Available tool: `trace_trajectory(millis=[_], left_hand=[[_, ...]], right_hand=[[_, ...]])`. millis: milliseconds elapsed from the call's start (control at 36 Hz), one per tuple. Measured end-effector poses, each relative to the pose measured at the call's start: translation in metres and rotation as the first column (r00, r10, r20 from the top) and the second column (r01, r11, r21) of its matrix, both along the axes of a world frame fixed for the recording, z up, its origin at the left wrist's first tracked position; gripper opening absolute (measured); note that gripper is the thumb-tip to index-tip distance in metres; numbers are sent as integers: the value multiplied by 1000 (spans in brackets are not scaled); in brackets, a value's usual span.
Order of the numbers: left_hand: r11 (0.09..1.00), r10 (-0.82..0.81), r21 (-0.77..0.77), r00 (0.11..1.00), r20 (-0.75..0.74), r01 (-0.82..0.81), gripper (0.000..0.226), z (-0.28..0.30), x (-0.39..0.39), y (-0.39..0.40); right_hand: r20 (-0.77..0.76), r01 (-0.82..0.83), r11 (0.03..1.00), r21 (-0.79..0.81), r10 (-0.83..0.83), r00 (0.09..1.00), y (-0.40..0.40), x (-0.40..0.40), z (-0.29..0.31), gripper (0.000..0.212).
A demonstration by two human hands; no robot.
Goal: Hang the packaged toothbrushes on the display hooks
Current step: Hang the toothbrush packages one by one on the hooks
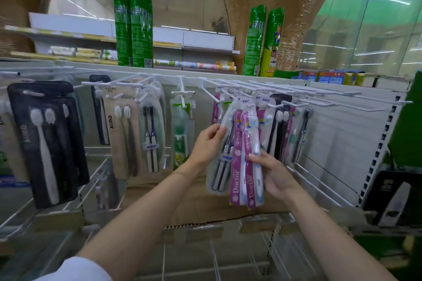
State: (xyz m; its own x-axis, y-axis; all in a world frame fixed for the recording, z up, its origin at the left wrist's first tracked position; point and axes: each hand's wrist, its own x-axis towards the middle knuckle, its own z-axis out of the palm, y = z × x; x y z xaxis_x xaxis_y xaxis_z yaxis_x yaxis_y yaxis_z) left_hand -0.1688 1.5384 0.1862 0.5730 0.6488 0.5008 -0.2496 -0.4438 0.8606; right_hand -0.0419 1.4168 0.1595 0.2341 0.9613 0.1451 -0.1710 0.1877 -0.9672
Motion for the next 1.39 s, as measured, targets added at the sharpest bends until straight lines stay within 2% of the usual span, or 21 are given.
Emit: trace_trajectory(millis=[111, 194, 278, 306, 472, 583, 750, 861, 889, 972, 1139, 1306, 1389], left_hand=[[999, -39, 9, 999, -5, 39, 16, -5, 0, -10], [999, -25, 35, 999, 27, 24, 18, -6, 0, -13], [999, -4, 42, 998, 55, 2, 20, -6, -3, -17], [999, -2, 44, 998, 60, -1, 19, -6, -5, -19], [989, 126, 66, 989, 76, -131, 22, 4, -13, -29], [938, 266, 200, 958, 104, -282, 24, 4, -15, -42], [909, 261, 279, 944, 200, -310, 21, 3, -26, -51], [915, 304, 224, 938, 167, -336, 25, -6, -34, -48], [922, 313, 190, 939, 139, -336, 26, -10, -37, -47], [935, 331, 108, 941, 75, -337, 28, -24, -42, -42], [926, 377, 30, 926, 9, -377, 32, -31, -47, -37], [925, 380, 7, 925, 2, -380, 32, -29, -51, -35], [931, 365, 1, 931, 0, -365, 30, -28, -55, -35]], right_hand=[[-29, -18, 999, 50, 20, 999, -2, -2, -1, 42], [0, -19, 998, 66, 19, 1000, -6, -4, 1, 44], [24, -34, 995, 97, 32, 999, -7, -5, 3, 76], [32, -35, 993, 111, 32, 999, -8, -5, 2, 81], [68, -20, 987, 157, 10, 998, -19, -8, 4, 81], [80, 28, 984, 174, -42, 996, -26, -8, 3, 82], [85, 24, 982, 185, -41, 996, -36, -1, -2, 79], [100, 73, 984, 161, -90, 991, -36, 7, -4, 79], [107, 88, 985, 151, -104, 989, -35, 9, -4, 75], [128, 144, 983, 117, -159, 979, -31, 12, -4, 41], [212, 162, 986, 28, -164, 963, -22, 12, 6, 21], [169, 83, 996, 23, -86, 982, -5, 6, 21, 18], [209, 56, 998, 17, -58, 976, 2, 5, 22, 22]])
